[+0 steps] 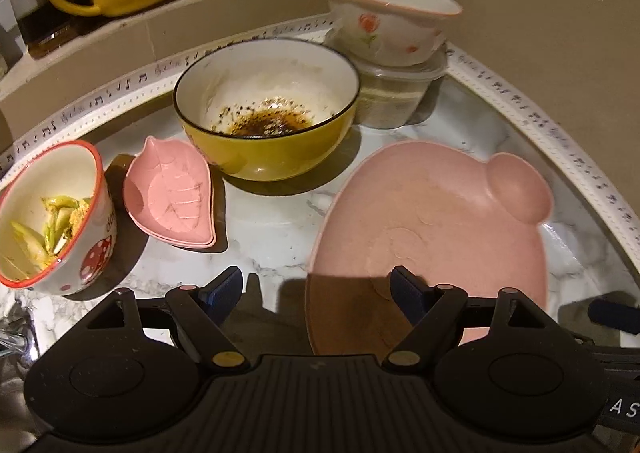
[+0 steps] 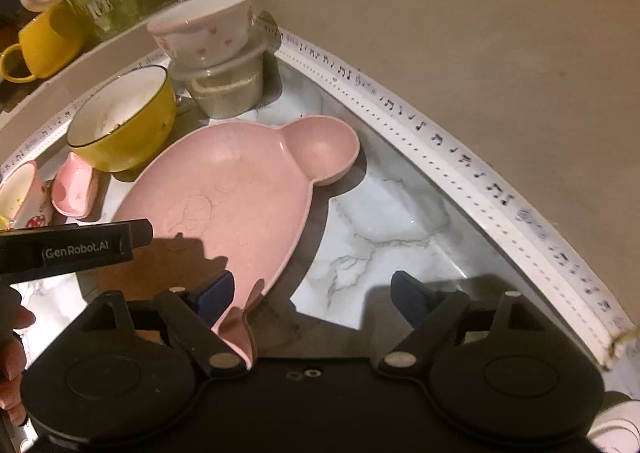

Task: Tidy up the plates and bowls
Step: 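Close both grippers on the pink bear-face plate rim and lift it, then carry the pink bear-face plate over the white plate stack, then lower the bear-face plate onto the white plates and open both grippers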

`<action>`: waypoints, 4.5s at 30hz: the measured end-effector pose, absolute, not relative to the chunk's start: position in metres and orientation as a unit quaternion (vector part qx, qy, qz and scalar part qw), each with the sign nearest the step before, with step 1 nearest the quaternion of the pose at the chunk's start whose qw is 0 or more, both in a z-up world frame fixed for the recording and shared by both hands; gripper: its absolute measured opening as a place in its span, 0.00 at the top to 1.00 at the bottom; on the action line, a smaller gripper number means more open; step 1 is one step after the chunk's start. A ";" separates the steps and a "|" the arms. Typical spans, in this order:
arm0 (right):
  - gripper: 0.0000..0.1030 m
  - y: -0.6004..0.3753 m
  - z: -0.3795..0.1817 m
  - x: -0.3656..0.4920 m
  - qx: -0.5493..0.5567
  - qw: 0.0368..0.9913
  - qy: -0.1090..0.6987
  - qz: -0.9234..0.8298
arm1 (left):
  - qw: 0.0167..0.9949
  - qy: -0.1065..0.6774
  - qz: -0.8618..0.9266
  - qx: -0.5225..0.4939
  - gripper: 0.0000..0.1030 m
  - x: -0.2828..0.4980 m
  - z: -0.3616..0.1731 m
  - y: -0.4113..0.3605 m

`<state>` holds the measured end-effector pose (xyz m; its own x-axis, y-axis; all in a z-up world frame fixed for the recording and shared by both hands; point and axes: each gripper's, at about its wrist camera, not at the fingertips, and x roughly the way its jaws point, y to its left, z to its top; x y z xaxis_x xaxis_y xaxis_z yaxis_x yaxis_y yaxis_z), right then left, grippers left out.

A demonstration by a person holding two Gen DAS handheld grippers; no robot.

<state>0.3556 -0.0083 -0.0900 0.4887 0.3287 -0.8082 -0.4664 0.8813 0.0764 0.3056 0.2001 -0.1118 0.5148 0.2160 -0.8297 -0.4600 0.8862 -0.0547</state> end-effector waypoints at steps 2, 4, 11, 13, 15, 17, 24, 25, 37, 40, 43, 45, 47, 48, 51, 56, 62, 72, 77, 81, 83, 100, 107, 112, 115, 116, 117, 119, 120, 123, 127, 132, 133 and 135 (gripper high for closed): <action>0.25 -0.006 -0.094 0.361 -0.074 0.855 0.458 0.230 | 0.857 0.454 0.200 -0.138 0.22 0.310 -0.117 0.202; 0.28 -0.004 -0.097 0.364 -0.069 0.853 0.462 0.232 | 0.857 0.455 0.202 -0.136 0.22 0.314 -0.120 0.202; 0.48 0.001 -0.101 0.371 -0.062 0.849 0.468 0.238 | 0.857 0.456 0.188 -0.150 0.43 0.319 -0.124 0.201; 0.55 0.001 -0.101 0.373 -0.052 0.847 0.472 0.240 | 0.859 0.453 0.185 -0.152 0.54 0.319 -0.123 0.201; 0.60 0.000 -0.100 0.373 -0.044 0.846 0.473 0.242 | 0.861 0.450 0.181 -0.154 0.67 0.318 -0.122 0.200; 0.70 0.000 -0.099 0.374 -0.034 0.844 0.474 0.249 | 0.859 0.451 0.185 -0.154 0.70 0.318 -0.121 0.200; 0.89 0.001 -0.094 0.370 -0.042 0.842 0.472 0.259 | 0.858 0.455 0.184 -0.154 0.76 0.309 -0.118 0.197; 0.89 0.000 -0.093 0.370 -0.041 0.842 0.470 0.260 | 0.857 0.456 0.183 -0.155 0.76 0.307 -0.117 0.196; 0.89 -0.024 -0.075 0.340 -0.068 0.843 0.455 0.279 | 0.861 0.458 0.158 -0.152 0.76 0.264 -0.094 0.166; 0.89 -0.033 -0.068 0.327 -0.068 0.844 0.452 0.282 | 0.863 0.458 0.151 -0.151 0.76 0.251 -0.086 0.158; 0.89 -0.041 -0.061 0.312 -0.069 0.845 0.449 0.283 | 0.866 0.457 0.141 -0.145 0.76 0.235 -0.076 0.146; 0.89 -0.049 -0.056 0.302 -0.068 0.846 0.447 0.281 | 0.868 0.458 0.131 -0.140 0.76 0.226 -0.070 0.139; 0.89 -0.057 -0.051 0.291 -0.066 0.848 0.445 0.279 | 0.871 0.455 0.122 -0.138 0.76 0.217 -0.063 0.132; 0.89 -0.061 -0.048 0.285 -0.064 0.849 0.445 0.277 | 0.873 0.454 0.119 -0.135 0.76 0.212 -0.060 0.128; 0.89 -0.073 -0.042 0.271 -0.059 0.852 0.443 0.272 | 0.877 0.450 0.106 -0.130 0.76 0.196 -0.051 0.117; 0.89 -0.096 -0.030 0.248 -0.049 0.861 0.433 0.263 | 0.884 0.444 0.083 -0.123 0.76 0.173 -0.038 0.100; 0.89 -0.128 -0.019 0.221 -0.037 0.870 0.424 0.248 | 0.890 0.440 0.053 -0.112 0.76 0.150 -0.025 0.077; 0.89 -0.180 -0.009 0.195 -0.024 0.886 0.415 0.207 | 0.894 0.438 -0.003 -0.093 0.76 0.142 -0.009 0.029; 0.89 -0.210 -0.008 0.192 -0.014 0.890 0.415 0.188 | 0.895 0.438 -0.025 -0.078 0.76 0.151 -0.004 -0.002; 0.89 -0.238 -0.011 0.198 -0.008 0.892 0.417 0.174 | 0.892 0.444 -0.038 -0.072 0.76 0.166 -0.008 -0.029; 0.89 -0.250 -0.012 0.203 -0.006 0.892 0.419 0.169 | 0.891 0.446 -0.042 -0.069 0.76 0.173 -0.010 -0.043; 0.89 -0.315 -0.039 0.254 0.006 0.884 0.442 0.152 | 0.883 0.465 -0.039 -0.054 0.76 0.224 -0.040 -0.113; 0.89 -0.322 -0.051 0.259 0.006 0.875 0.458 0.157 | 0.878 0.474 -0.036 -0.049 0.76 0.228 -0.052 -0.120; 0.88 -0.324 -0.056 0.259 0.010 0.871 0.466 0.156 | 0.878 0.475 -0.038 -0.042 0.76 0.228 -0.057 -0.125; 0.88 -0.324 -0.057 0.257 0.010 0.869 0.468 0.157 | 0.878 0.476 -0.036 -0.037 0.76 0.227 -0.060 -0.125; 0.88 -0.323 -0.057 0.256 0.008 0.869 0.469 0.159 | 0.878 0.476 -0.035 -0.035 0.76 0.227 -0.061 -0.124; 0.88 -0.322 -0.057 0.256 0.007 0.867 0.471 0.161 | 0.878 0.476 -0.033 -0.034 0.76 0.227 -0.062 -0.124; 0.87 -0.321 -0.057 0.255 0.007 0.864 0.475 0.163 | 0.877 0.479 -0.034 -0.037 0.76 0.227 -0.064 -0.122; 0.87 -0.320 -0.057 0.253 0.005 0.863 0.477 0.164 | 0.876 0.479 -0.034 -0.035 0.76 0.226 -0.065 -0.122; 0.85 -0.319 -0.058 0.249 0.002 0.858 0.485 0.170 | 0.877 0.478 -0.037 -0.029 0.76 0.223 -0.066 -0.122; 0.81 -0.318 -0.061 0.246 0.002 0.850 0.499 0.166 | 0.876 0.479 -0.044 -0.028 0.76 0.221 -0.067 -0.124; 0.77 -0.321 -0.065 0.244 0.008 0.845 0.512 0.153 | 0.873 0.483 -0.057 -0.031 0.76 0.220 -0.070 -0.129; 0.76 -0.322 -0.065 0.244 0.011 0.844 0.514 0.150 | 0.872 0.484 -0.058 -0.031 0.76 0.219 -0.071 -0.130; 0.75 -0.324 -0.066 0.243 0.016 0.843 0.517 0.147 | 0.872 0.484 -0.059 -0.031 0.76 0.219 -0.072 -0.130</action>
<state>0.2434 -0.3239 -0.0660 0.4231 0.2650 -0.8664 -0.2313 0.9562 0.1795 0.2191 -0.1305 -0.0717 0.5240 -0.1326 -0.8413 0.0727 0.9912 -0.1109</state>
